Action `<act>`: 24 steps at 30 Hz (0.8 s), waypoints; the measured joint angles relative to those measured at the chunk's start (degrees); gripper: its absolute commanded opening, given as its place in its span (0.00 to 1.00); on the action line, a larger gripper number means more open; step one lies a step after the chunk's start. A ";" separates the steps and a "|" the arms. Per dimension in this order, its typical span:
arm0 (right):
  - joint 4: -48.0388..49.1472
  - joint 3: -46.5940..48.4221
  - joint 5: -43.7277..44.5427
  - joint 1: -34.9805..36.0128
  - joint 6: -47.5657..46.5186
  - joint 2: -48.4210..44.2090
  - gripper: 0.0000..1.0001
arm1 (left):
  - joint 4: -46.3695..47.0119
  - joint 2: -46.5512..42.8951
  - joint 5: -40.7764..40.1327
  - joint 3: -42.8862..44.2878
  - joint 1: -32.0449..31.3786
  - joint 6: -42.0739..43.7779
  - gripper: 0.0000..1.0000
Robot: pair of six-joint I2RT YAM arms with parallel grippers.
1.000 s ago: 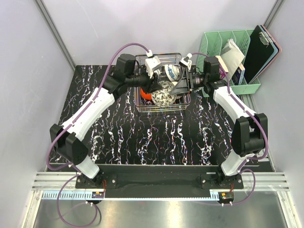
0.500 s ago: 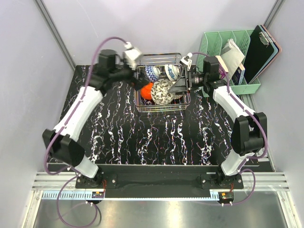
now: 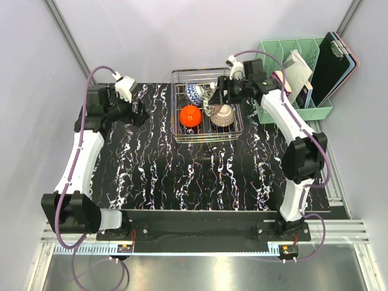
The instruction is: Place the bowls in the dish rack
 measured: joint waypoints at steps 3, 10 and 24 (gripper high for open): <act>-4.28 3.06 10.36 3.74 -4.55 2.25 0.00 | -0.20 -1.62 -0.02 -2.34 1.20 0.04 0.99; -12.98 10.19 28.26 12.63 -11.50 8.85 0.00 | -0.46 -5.51 -0.15 -6.38 2.64 0.28 0.99; -17.46 10.27 46.47 16.94 -17.29 12.61 0.00 | 0.02 -9.03 0.13 -10.86 4.55 1.09 0.99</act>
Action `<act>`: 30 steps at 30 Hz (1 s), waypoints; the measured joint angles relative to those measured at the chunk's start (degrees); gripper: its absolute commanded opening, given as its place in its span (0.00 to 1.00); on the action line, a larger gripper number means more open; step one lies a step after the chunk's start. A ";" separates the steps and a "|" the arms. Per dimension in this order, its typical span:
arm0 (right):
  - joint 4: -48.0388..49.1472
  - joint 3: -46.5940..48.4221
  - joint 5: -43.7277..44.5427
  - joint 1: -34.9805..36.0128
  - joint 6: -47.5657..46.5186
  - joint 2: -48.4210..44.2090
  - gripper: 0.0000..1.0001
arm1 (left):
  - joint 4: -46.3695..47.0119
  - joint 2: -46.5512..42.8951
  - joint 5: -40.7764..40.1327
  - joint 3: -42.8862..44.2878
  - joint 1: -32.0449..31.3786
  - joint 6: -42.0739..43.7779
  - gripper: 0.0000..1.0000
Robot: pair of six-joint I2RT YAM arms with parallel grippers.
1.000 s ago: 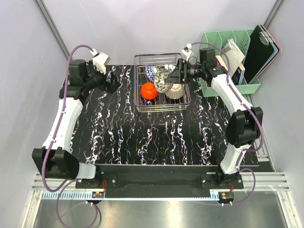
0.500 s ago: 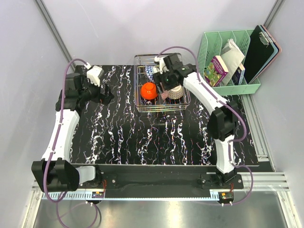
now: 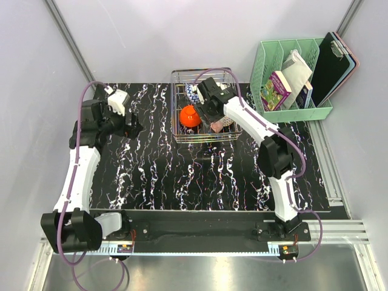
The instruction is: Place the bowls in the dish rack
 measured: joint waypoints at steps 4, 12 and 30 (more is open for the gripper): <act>-0.02 0.00 1.60 0.48 -0.37 2.05 0.00 | 0.15 -0.26 0.17 -0.13 0.68 0.04 0.99; 0.52 0.46 4.50 3.15 -1.38 4.50 0.00 | 0.46 -1.99 0.48 -1.27 1.29 0.09 0.99; 2.10 5.75 14.43 7.41 -1.75 10.82 0.10 | 2.05 -5.07 1.95 -6.45 1.84 0.04 0.99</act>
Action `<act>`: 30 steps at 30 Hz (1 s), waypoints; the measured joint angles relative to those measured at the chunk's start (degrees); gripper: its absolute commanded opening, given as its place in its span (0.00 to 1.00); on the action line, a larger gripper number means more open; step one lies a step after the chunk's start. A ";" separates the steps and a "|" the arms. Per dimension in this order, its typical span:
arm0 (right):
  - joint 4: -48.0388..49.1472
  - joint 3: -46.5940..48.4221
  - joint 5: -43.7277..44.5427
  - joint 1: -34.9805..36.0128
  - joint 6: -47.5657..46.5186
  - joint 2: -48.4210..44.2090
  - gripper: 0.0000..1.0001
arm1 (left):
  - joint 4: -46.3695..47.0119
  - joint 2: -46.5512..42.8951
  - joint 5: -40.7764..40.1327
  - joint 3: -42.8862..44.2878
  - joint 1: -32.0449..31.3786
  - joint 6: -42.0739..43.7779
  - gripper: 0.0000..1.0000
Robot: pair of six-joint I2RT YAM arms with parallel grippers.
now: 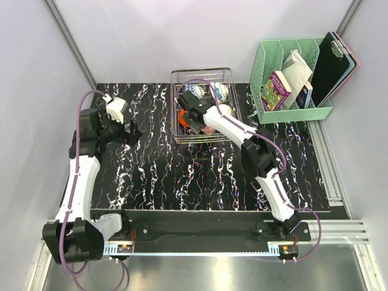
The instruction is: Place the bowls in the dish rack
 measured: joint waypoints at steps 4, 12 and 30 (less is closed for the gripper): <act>0.09 0.13 1.20 0.44 1.73 0.31 0.09 | 0.20 -0.04 0.52 -0.66 0.13 0.00 0.99; 0.68 -1.20 3.23 1.46 5.14 0.37 0.20 | 0.28 -1.14 1.09 -1.18 0.44 0.20 0.99; 2.75 -6.62 5.38 2.99 4.17 -1.09 0.76 | 1.05 -1.49 1.95 -1.18 0.76 0.20 0.99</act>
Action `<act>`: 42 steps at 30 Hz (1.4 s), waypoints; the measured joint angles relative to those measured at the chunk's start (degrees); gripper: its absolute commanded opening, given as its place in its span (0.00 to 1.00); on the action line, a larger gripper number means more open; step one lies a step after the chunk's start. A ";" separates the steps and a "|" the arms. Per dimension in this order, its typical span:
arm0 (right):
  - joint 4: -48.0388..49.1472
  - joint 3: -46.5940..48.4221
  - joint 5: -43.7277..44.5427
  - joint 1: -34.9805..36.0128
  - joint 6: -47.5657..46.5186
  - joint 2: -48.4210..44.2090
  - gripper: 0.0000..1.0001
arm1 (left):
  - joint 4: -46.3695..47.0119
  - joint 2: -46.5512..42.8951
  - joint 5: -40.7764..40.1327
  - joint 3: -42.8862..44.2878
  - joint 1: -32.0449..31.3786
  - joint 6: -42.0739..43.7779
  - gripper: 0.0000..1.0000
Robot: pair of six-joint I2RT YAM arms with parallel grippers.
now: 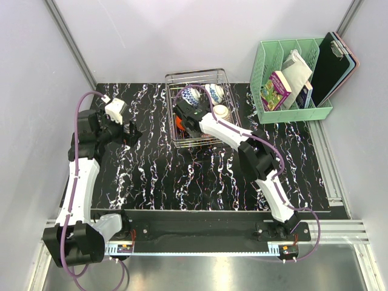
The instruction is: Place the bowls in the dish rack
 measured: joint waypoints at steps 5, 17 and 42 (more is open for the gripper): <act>-0.94 0.09 -4.15 -0.07 -1.40 -0.52 0.94 | 0.37 0.00 -0.02 0.00 0.00 0.00 0.99; -5.33 1.38 -15.26 0.04 -4.85 -1.97 1.00 | 0.39 0.00 -0.02 0.00 0.00 0.00 0.99; -6.21 2.03 -23.91 0.92 -6.99 -6.54 0.78 | 0.70 1.16 0.39 0.00 0.00 0.02 0.99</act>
